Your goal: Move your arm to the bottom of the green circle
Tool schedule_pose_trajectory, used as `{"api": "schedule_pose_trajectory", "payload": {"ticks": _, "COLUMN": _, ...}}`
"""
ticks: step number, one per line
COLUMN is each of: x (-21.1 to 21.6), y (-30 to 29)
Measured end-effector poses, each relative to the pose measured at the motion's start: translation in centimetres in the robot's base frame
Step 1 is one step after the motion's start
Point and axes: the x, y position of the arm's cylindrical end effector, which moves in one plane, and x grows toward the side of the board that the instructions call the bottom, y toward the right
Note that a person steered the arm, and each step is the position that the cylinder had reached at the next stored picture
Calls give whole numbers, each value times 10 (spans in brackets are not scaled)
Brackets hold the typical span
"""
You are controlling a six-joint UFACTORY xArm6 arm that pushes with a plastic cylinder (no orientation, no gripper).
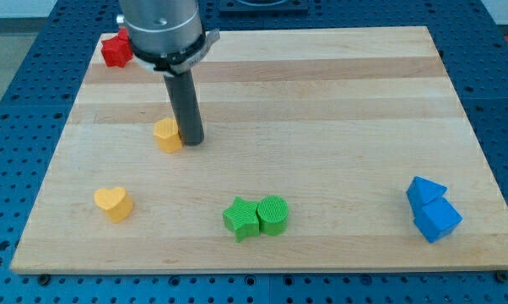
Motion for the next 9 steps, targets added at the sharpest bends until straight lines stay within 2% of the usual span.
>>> {"api": "schedule_pose_trajectory", "payload": {"ticks": 1, "x": 9, "y": -5}}
{"api": "schedule_pose_trajectory", "payload": {"ticks": 3, "x": -45, "y": -45}}
{"api": "schedule_pose_trajectory", "payload": {"ticks": 4, "x": -54, "y": -75}}
{"api": "schedule_pose_trajectory", "payload": {"ticks": 5, "x": -47, "y": -86}}
{"api": "schedule_pose_trajectory", "payload": {"ticks": 6, "x": -21, "y": -79}}
{"api": "schedule_pose_trajectory", "payload": {"ticks": 9, "x": -20, "y": -134}}
